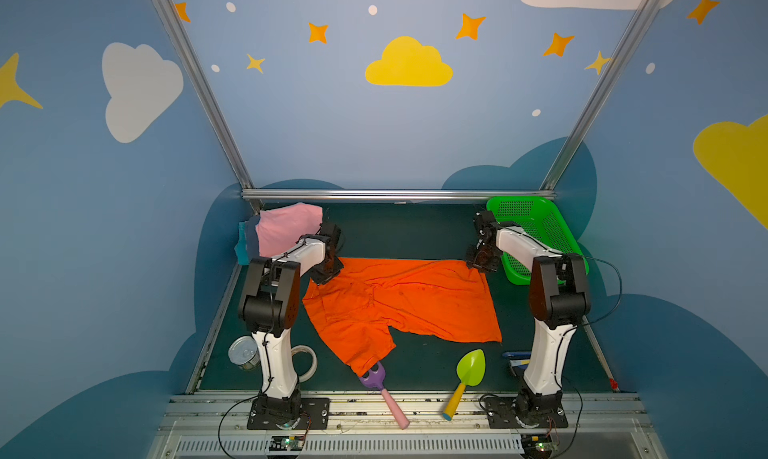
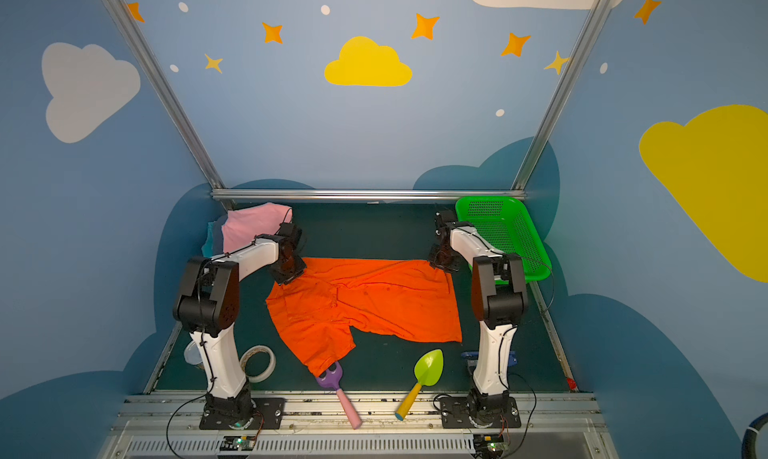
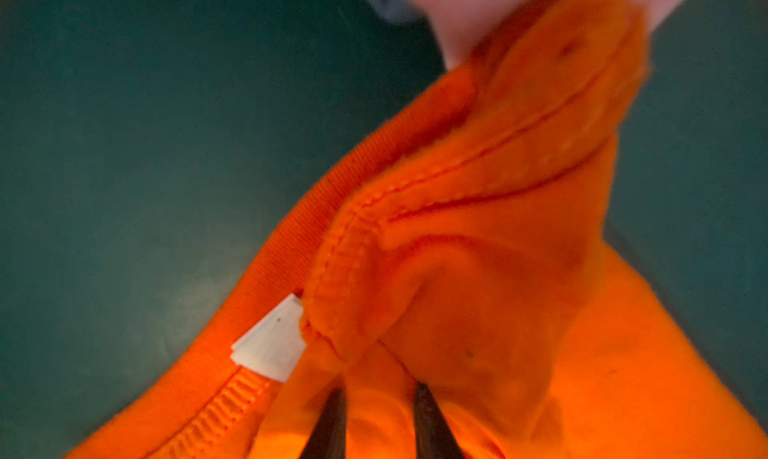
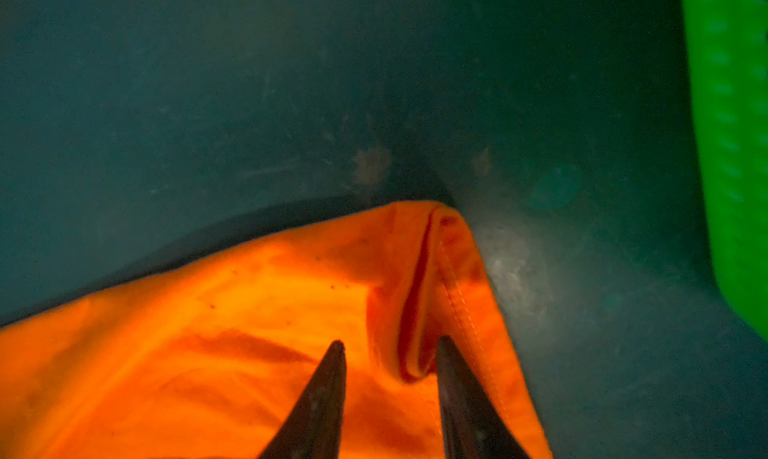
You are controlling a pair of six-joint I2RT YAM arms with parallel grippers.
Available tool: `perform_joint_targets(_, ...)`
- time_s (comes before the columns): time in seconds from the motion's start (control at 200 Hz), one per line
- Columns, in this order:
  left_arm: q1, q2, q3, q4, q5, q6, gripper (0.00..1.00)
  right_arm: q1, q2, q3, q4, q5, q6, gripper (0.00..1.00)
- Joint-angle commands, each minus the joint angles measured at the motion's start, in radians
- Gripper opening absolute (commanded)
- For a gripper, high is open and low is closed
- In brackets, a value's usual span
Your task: Fold and stack the t-shirts
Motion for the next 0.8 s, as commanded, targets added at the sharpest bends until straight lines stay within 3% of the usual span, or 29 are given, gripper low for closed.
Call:
perform_joint_targets(0.0,0.040,0.004,-0.083,-0.092,-0.064,-0.010,0.26,0.012,0.045,0.070,-0.032,-0.012,-0.009,0.32)
perform_joint_targets(0.2,0.105,-0.042,-0.171,-0.080,-0.072,-0.014,0.25,0.025,0.095,0.125,-0.048,-0.025,-0.024,0.00)
perform_joint_targets(0.541,0.116,-0.034,-0.158,-0.093,-0.077,-0.021,0.25,0.018,0.031,0.132,-0.124,0.156,-0.020,0.00)
perform_joint_targets(0.796,0.127,-0.059,-0.189,-0.118,-0.109,-0.038,0.24,0.012,0.092,0.238,-0.139,0.148,-0.052,0.00)
